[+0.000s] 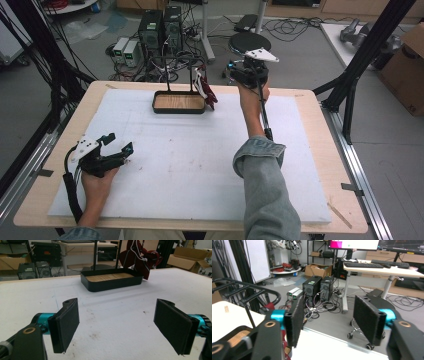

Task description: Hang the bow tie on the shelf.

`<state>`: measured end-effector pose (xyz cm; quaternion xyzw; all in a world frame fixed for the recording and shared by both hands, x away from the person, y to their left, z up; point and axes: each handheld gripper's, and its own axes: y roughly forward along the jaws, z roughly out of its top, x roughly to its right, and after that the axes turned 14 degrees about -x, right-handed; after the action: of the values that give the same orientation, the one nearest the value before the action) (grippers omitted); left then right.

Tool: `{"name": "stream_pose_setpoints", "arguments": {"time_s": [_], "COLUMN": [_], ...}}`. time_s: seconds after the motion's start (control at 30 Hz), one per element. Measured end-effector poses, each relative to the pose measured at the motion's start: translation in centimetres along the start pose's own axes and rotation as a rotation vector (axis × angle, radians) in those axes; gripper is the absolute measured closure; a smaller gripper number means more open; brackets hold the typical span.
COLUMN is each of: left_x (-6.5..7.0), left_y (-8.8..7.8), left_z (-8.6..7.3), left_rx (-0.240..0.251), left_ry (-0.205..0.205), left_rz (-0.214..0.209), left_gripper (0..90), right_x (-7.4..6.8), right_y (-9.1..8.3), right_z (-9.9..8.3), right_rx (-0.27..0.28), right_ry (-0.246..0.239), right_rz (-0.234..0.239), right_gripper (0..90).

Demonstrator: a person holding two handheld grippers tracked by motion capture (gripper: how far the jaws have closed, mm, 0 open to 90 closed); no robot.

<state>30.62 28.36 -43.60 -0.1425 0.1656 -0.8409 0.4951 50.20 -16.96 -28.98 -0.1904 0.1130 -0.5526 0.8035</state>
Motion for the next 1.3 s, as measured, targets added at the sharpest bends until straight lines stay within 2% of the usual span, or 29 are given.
{"name": "stream_pose_setpoints", "arguments": {"time_s": [0.33, 0.53, 0.67, 0.8, 1.07, 1.3], "left_x": [0.1, 0.2, 0.2, 0.2, 0.2, 0.2], "left_y": [0.0, 0.0, 0.1, 0.1, 0.1, 0.2], "left_z": [0.0, 0.0, 0.0, 0.0, 0.0, 0.0], "left_rx": [-0.003, -0.004, -0.007, -0.009, -0.012, -0.019], "left_ry": [0.004, 0.007, 0.009, 0.009, 0.014, 0.016], "left_rz": [0.001, 0.003, 0.007, 0.010, 0.014, 0.018], "left_gripper": [20.6, 20.6, 20.6, 20.6, 20.6, 20.6], "right_x": [2.3, 3.5, 4.4, 5.3, 7.0, 7.7], "right_y": [-4.1, -6.1, -7.4, -9.1, -12.8, -15.9], "right_z": [0.4, -0.1, -0.9, -1.7, -3.9, -6.3], "right_rx": [0.057, 0.086, 0.086, 0.112, 0.133, 0.178], "right_ry": [0.046, 0.058, 0.082, 0.088, 0.119, 0.099], "right_rz": [-0.016, -0.030, -0.032, -0.048, -0.035, -0.045], "right_gripper": [30.4, 27.6, 24.1, 21.6, 18.8, 17.9]}}
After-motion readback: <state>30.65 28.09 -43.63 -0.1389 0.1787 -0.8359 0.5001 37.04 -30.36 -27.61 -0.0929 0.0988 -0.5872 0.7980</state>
